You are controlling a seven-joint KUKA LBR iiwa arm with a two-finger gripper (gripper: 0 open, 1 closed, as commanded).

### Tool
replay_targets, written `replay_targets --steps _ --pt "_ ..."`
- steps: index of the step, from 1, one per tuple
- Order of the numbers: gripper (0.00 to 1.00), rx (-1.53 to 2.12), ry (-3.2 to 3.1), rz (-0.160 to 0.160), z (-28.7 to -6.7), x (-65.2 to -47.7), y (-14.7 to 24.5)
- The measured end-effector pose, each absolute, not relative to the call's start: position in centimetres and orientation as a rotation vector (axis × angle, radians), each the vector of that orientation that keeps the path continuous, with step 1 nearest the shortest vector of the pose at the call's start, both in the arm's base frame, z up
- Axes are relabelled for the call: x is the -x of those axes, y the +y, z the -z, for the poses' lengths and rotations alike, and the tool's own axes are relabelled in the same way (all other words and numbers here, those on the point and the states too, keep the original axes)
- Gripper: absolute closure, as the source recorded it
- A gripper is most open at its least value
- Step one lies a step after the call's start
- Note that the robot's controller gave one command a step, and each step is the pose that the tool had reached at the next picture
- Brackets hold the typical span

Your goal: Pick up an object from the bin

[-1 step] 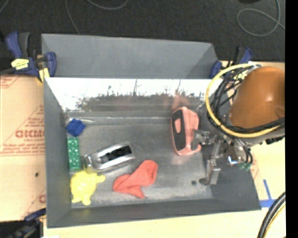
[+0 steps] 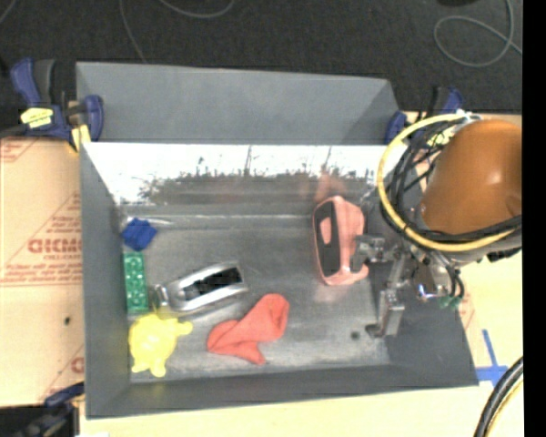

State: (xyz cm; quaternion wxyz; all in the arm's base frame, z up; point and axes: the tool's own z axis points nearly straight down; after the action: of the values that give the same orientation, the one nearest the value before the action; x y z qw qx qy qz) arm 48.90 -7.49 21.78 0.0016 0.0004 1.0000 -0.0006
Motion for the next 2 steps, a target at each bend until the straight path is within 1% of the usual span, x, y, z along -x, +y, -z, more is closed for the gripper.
replay_targets --steps 1,2 --pt "0.0 0.136 3.135 0.003 -19.6 -49.5 -4.3" --pt "0.0 0.43 3.107 0.003 -17.1 -49.3 -2.2"
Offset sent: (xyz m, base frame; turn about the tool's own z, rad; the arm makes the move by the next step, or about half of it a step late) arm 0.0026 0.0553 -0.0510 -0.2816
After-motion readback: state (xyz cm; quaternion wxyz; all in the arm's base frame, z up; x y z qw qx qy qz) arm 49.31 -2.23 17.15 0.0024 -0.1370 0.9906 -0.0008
